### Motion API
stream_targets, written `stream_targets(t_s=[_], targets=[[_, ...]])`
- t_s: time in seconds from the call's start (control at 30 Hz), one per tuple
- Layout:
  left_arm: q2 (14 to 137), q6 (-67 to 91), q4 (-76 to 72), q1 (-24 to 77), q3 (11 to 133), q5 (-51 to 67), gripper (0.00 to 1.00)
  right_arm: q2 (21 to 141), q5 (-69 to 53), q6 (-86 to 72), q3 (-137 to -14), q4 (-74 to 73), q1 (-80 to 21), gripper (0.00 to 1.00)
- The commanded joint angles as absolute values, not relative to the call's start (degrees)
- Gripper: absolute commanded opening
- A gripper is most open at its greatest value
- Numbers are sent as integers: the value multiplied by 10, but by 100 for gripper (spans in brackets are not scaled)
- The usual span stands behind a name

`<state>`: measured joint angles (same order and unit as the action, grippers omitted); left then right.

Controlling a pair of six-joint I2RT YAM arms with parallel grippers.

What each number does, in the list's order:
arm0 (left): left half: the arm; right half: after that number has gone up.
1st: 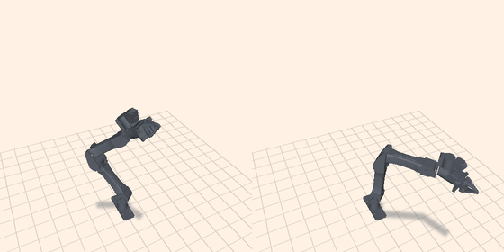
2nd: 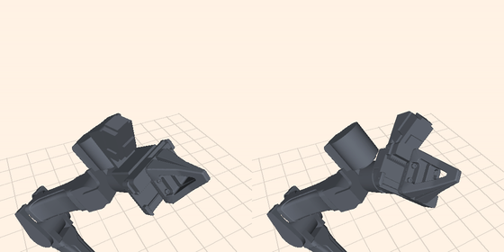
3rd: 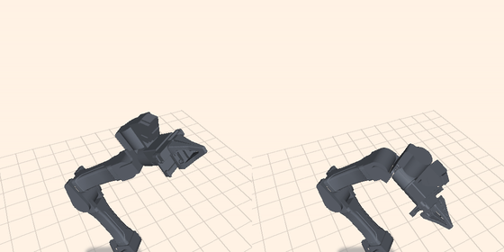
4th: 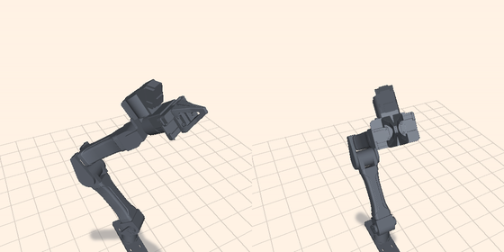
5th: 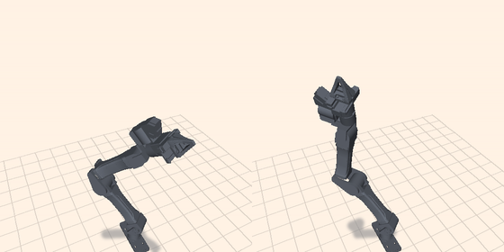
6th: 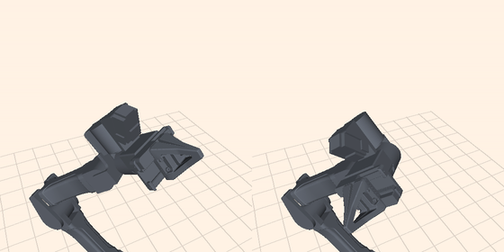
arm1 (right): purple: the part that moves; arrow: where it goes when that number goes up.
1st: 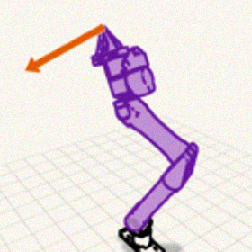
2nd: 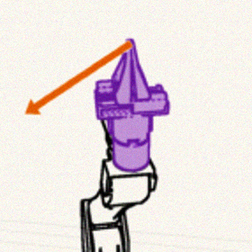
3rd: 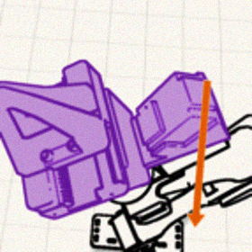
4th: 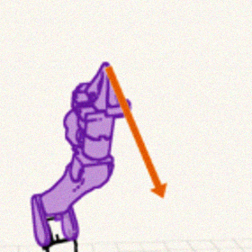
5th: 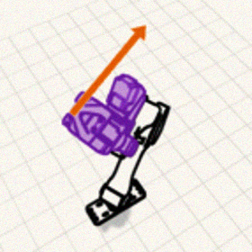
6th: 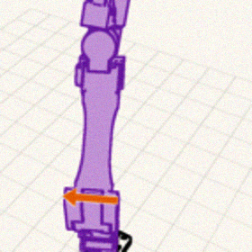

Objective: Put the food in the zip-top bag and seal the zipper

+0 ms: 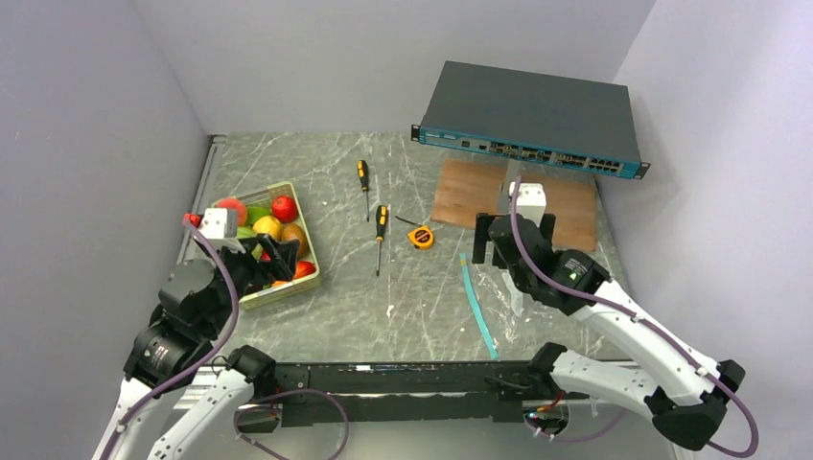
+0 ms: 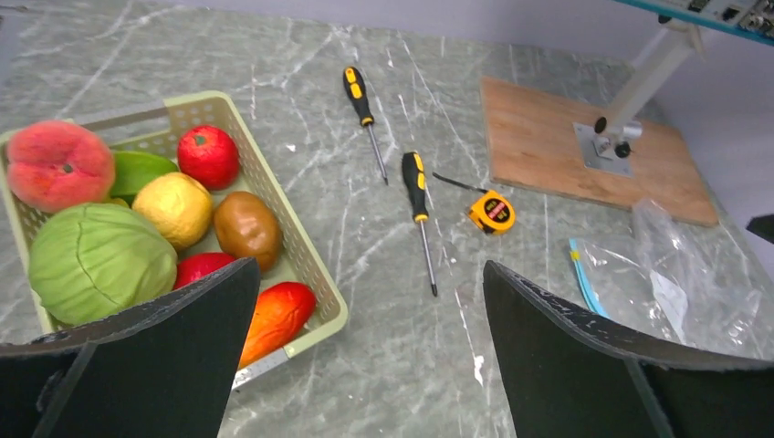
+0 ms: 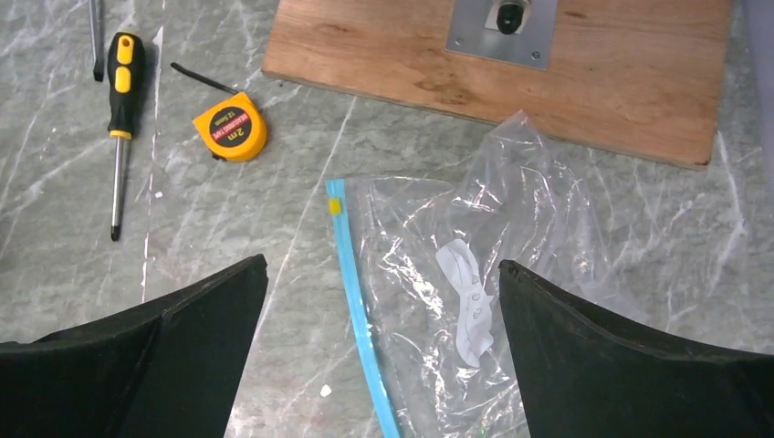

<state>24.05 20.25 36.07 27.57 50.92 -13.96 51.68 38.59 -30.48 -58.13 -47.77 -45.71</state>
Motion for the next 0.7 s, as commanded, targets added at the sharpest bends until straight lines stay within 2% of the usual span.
stream_targets(t_s=[0.0,0.17,0.4,0.47,0.57,0.67], targets=[[228,241,385,273,510,-81,99,560,368,-303,-632,-522,-464,100],[231,275,422,273,490,-44,99,654,356,-350,-635,-619,-477,100],[222,317,438,273,443,-34,99,705,362,-425,-585,-632,-512,98],[228,327,434,273,432,-10,99,732,372,-446,-575,-644,-522,93],[249,330,423,273,421,36,99,771,375,-452,-573,-645,-529,77],[265,338,401,273,409,78,99,805,350,-426,-569,-619,-527,75]])
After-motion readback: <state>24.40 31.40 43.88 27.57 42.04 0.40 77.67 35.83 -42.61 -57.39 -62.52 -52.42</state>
